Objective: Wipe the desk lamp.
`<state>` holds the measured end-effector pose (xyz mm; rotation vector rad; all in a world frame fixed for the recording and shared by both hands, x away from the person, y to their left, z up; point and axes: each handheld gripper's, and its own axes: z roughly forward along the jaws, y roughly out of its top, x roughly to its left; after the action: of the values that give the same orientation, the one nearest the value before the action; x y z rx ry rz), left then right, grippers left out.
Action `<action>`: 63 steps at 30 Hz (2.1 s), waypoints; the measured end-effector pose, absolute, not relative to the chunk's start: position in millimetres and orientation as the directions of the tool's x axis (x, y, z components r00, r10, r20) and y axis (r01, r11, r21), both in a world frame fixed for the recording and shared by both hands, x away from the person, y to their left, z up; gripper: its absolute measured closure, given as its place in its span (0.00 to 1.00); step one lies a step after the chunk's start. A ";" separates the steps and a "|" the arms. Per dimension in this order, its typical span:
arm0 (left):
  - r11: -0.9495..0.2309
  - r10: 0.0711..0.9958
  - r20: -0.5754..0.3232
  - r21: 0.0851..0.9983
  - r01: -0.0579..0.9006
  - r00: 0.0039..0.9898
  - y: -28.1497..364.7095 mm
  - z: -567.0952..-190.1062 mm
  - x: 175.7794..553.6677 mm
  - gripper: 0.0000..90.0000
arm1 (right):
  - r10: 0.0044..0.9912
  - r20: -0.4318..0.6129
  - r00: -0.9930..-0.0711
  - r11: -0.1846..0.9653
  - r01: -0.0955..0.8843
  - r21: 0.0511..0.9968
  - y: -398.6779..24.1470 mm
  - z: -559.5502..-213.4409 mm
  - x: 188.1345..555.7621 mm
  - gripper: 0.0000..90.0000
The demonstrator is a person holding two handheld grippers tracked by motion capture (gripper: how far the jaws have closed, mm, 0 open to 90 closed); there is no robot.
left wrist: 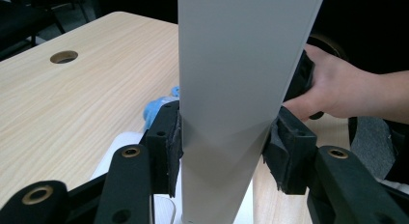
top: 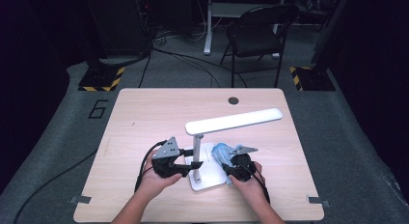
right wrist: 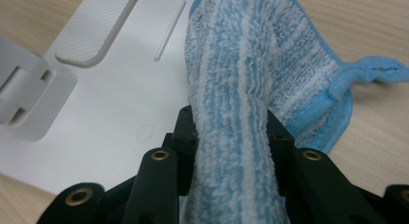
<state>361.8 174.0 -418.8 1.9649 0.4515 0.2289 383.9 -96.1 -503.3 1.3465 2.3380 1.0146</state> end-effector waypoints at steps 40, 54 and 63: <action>-0.360 0.393 -0.067 0.906 0.221 0.917 176.2 -420.4 364.1 0.58 | 0.849 0.166 -0.502 0.273 0.685 0.676 -80.9 -502.3 444.3 0.74; -0.359 0.394 -0.067 0.907 0.221 0.916 176.7 -420.9 364.2 0.58 | 0.862 0.147 -0.485 0.270 0.685 0.677 -67.0 -501.3 464.0 0.74; -0.364 0.395 -0.065 0.905 0.221 0.916 176.2 -420.9 364.1 0.58 | 0.844 0.144 -0.516 0.296 0.674 0.677 -69.8 -500.2 447.2 0.75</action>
<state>364.1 176.2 -420.9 1.9600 0.4474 0.1947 447.2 -69.8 -500.2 1.3926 2.3243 1.0316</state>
